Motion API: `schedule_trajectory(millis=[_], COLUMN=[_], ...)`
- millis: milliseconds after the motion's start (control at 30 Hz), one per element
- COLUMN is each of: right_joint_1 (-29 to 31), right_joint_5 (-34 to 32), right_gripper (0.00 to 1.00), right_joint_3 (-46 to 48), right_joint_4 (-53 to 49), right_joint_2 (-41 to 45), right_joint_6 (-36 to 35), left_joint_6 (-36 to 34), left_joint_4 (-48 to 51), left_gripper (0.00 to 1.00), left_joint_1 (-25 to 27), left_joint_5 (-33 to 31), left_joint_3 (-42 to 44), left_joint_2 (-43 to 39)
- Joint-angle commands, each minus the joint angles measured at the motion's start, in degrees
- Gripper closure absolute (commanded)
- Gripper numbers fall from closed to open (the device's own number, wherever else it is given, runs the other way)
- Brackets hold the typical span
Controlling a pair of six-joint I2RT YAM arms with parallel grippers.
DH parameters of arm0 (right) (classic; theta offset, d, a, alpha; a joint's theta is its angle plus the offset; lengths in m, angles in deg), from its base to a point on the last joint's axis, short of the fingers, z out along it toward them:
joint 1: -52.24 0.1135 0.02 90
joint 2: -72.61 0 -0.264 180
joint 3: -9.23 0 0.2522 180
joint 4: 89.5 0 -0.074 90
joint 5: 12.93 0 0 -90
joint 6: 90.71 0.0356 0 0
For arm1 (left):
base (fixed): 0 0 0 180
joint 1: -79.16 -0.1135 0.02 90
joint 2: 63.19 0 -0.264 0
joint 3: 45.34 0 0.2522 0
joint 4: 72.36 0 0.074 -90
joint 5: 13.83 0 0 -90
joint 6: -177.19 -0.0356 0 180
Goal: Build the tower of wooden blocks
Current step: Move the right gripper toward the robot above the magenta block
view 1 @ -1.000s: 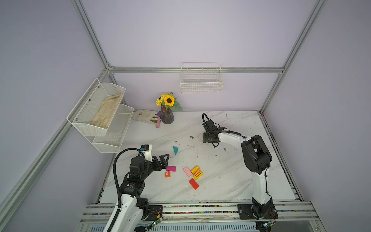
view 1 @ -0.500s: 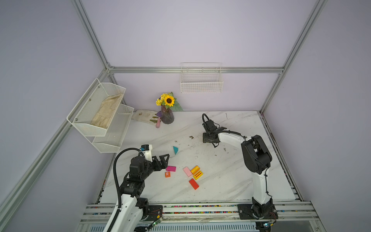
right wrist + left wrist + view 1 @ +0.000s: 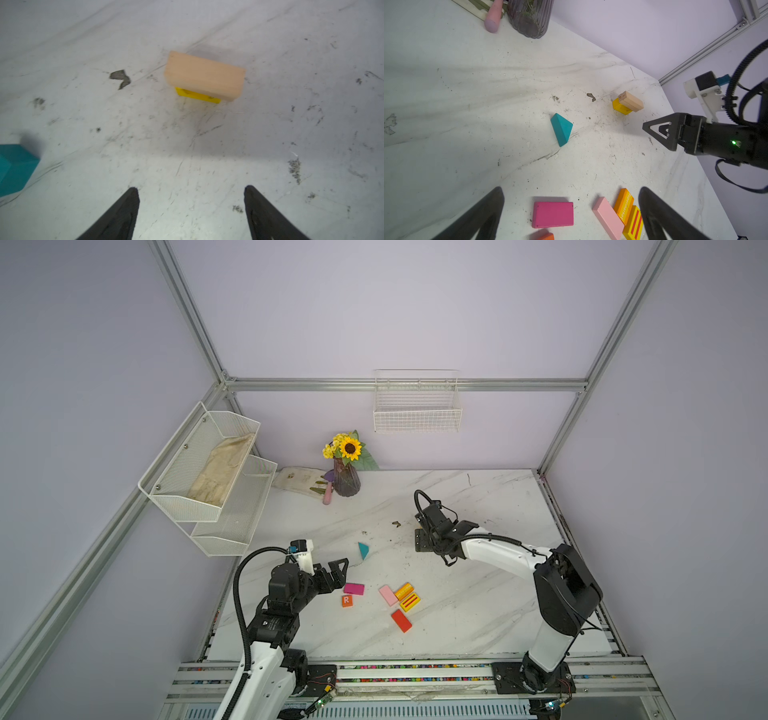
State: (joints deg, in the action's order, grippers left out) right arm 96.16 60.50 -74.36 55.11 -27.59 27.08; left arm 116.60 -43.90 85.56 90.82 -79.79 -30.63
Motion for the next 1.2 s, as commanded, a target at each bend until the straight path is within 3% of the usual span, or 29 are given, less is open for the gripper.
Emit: schedule_trajectory(millis=[0, 300, 467, 667, 900, 1167], right_joint_1=[4.41, 14.55, 19.25, 20.38, 22.67, 22.74], right_joint_5=[0.17, 3.72, 4.40, 6.60, 4.80, 4.29], right_gripper=[0.18, 0.18, 0.27, 0.28, 0.28, 0.28], right_joint_3=[2.64, 0.27, -3.34, -9.85, -19.44, -17.73], right_joint_4=[1.80, 2.47, 3.97, 3.74, -1.55, -0.58], right_joint_2=[1.48, -0.66, -6.48, -14.72, -22.40, -22.67], right_joint_6=[1.16, 0.81, -0.30, 0.52, 0.08, -1.41], left_joint_6=[0.73, 1.25, 1.43, 1.61, 1.60, 1.79], left_joint_4=[0.27, 2.64, 3.45, 4.37, 5.07, 5.08], left_gripper=[0.00, 0.00, 0.00, 0.00, 0.00, 0.00], left_joint_1=[-0.15, -0.13, -0.15, -0.15, -0.15, -0.15], left_joint_5=[-1.96, -5.07, -4.91, -7.15, -8.65, -8.81], left_joint_3=[1.06, 0.91, 0.59, 0.44, 0.19, 0.12], left_joint_2=[-0.48, -1.65, -1.17, -1.62, -1.97, -2.05])
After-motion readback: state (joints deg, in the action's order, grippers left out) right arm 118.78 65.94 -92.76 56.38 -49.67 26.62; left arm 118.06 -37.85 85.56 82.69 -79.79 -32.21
